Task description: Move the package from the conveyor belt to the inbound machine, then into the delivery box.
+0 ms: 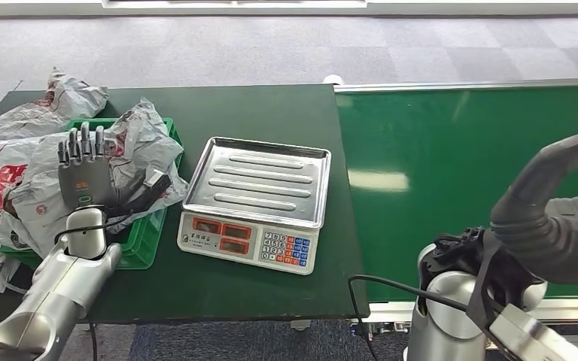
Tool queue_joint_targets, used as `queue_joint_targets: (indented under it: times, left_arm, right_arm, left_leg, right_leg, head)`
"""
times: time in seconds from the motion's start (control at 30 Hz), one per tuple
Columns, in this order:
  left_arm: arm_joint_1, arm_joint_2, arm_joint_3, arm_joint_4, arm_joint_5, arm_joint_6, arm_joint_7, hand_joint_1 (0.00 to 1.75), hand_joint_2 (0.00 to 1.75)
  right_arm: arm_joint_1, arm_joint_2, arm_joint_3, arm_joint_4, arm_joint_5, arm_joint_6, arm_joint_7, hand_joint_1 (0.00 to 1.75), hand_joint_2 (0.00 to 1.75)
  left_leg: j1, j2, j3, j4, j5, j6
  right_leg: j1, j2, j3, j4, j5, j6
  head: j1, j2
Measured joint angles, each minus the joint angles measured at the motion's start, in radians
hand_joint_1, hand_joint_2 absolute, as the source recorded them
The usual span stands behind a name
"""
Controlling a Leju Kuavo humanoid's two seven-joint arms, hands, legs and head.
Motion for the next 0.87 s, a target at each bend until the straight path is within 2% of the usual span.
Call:
queue_joint_targets:
  times: [0.03, 0.07, 0.13, 0.17, 0.2, 0.23, 0.27, 0.33, 0.37, 0.43, 0.57, 0.67, 0.8, 0.87]
  left_arm:
    - [0.036, -0.02, 0.048, -0.104, 0.02, 0.0, -0.085, 0.0, 0.0]
    - [0.064, -0.055, 0.115, -0.218, 0.065, 0.001, -0.217, 0.0, 0.0]
    - [0.092, -0.159, 0.297, -0.431, 0.262, 0.003, -0.59, 0.0, 0.0]
    - [0.101, -0.213, 0.396, -0.53, 0.419, 0.004, -0.797, 0.0, 0.0]
    - [0.116, -0.261, 0.487, -0.624, 0.588, 0.004, -0.967, 0.0, 0.0]
    - [0.135, -0.301, 0.56, -0.713, 0.758, 0.004, -1.075, 0.0, 0.0]
    - [0.155, -0.339, 0.62, -0.8, 0.917, 0.004, -1.131, 0.0, 0.0]
    - [0.196, -0.409, 0.666, -0.948, 1.113, 0.003, -1.126, 0.0, 0.0]
    - [0.217, -0.437, 0.65, -1.01, 1.145, 0.002, -1.117, 0.0, 0.0]
    - [0.258, -0.47, 0.568, -1.114, 1.131, 0.001, -1.105, 0.0, 0.0]
    - [0.32, -0.494, 0.406, -1.269, 1.135, 0.001, -1.097, 0.0, 1.75]
    - [0.352, -0.488, 0.321, -1.315, 1.199, -0.03, -1.09, 0.0, 1.75]
    - [0.398, -0.445, 0.18, -1.26, 1.348, -0.166, -1.056, 0.0, 1.75]
    - [0.41, -0.428, 0.138, -1.237, 1.375, -0.207, -1.041, 0.0, 1.75]
  right_arm:
    - [0.0, 0.0, 0.0, 0.002, -0.005, 0.0, 0.0, 0.0, 1.75]
    - [0.0, 0.0, 0.0, 0.004, -0.01, 0.0, 0.0, 0.0, 1.75]
    - [-0.001, 0.0, 0.002, 0.015, -0.019, 0.0, 0.0, 0.0, 1.75]
    - [-0.002, 0.0, 0.004, 0.022, -0.021, 0.001, 0.0, 0.0, 1.75]
    - [-0.002, 0.0, 0.006, 0.029, -0.023, 0.001, 0.0, 0.0, 1.75]
    - [-0.002, 0.0, 0.008, 0.035, -0.024, 0.001, 0.001, 0.0, 1.75]
    - [-0.002, 0.0, 0.008, 0.041, -0.024, 0.001, 0.001, 0.0, 1.75]
    - [-0.002, 0.0, 0.008, 0.051, -0.024, 0.001, 0.001, 0.0, 1.75]
    - [-0.002, 0.0, 0.008, 0.056, -0.024, 0.001, 0.001, 0.0, 1.75]
    - [-0.002, 0.0, 0.008, 0.066, -0.022, 0.001, 0.001, 0.0, 1.75]
    - [-0.001, 0.0, 0.008, 0.086, -0.036, 0.001, 0.002, 0.0, 1.75]
    - [0.001, 0.0, 0.02, 0.107, -0.114, 0.001, 0.021, 0.0, 1.75]
    - [0.035, -0.02, 0.12, 0.181, -0.323, 0.005, 0.026, 0.0, 1.75]
    - [0.05, -0.031, 0.16, 0.202, -0.362, 0.024, 0.04, 0.0, 1.75]
  left_leg:
    - [0.0, 0.001, -0.001, 0.0, 0.0, 0.0]
    - [0.0, 0.001, -0.003, 0.001, 0.0, 0.001]
    - [0.0, 0.0, -0.007, 0.002, 0.0, 0.001]
    - [-0.001, 0.004, -0.006, 0.001, -0.002, 0.001]
    - [-0.001, 0.009, -0.003, 0.001, -0.004, 0.001]
    - [-0.002, 0.016, 0.001, 0.001, -0.007, 0.001]
    - [-0.003, 0.021, 0.004, 0.001, -0.009, 0.001]
    - [-0.002, 0.019, 0.006, 0.001, -0.01, 0.001]
    - [-0.001, 0.015, 0.005, 0.001, -0.01, 0.002]
    - [-0.001, 0.005, 0.004, 0.001, -0.01, 0.002]
    - [-0.001, 0.002, 0.004, 0.001, -0.009, 0.002]
    - [-0.001, 0.001, 0.004, 0.001, -0.009, 0.002]
    - [-0.001, -0.001, 0.005, 0.001, -0.009, 0.002]
    - [0.0, -0.001, 0.004, 0.001, -0.009, 0.002]
  right_leg:
    - [0.0, 0.001, -0.001, 0.0, 0.0, 0.0]
    - [0.0, 0.001, -0.003, 0.0, 0.0, 0.001]
    - [0.0, 0.001, -0.005, 0.0, 0.001, 0.001]
    - [0.0, 0.004, -0.005, 0.0, 0.001, 0.002]
    - [-0.001, 0.01, -0.004, 0.0, 0.001, 0.002]
    - [-0.002, 0.016, -0.004, 0.0, 0.001, 0.002]
    - [-0.003, 0.021, -0.004, 0.0, 0.0, 0.002]
    - [-0.002, 0.02, -0.002, 0.0, -0.003, 0.003]
    - [-0.001, 0.016, 0.0, 0.0, -0.005, 0.004]
    - [0.0, 0.006, 0.004, 0.0, -0.007, 0.004]
    - [0.0, 0.001, 0.006, 0.0, -0.007, 0.004]
    - [0.0, 0.0, 0.006, 0.0, -0.008, 0.004]
    - [0.0, -0.002, 0.007, 0.0, -0.009, 0.004]
    - [0.0, -0.002, 0.006, 0.0, -0.008, 0.003]
  head:
    - [0.0, 0.0]
    - [0.0, 0.0]
    - [0.002, 0.0]
    - [0.003, 0.0]
    - [0.004, 0.0]
    - [0.004, 0.0]
    - [0.002, 0.0]
    - [0.0, 0.0]
    - [-0.001, 0.0]
    - [0.0, 0.0]
    - [0.0, 0.0]
    - [0.0, 0.0]
    - [-0.001, 0.0]
    - [-0.001, 0.0]
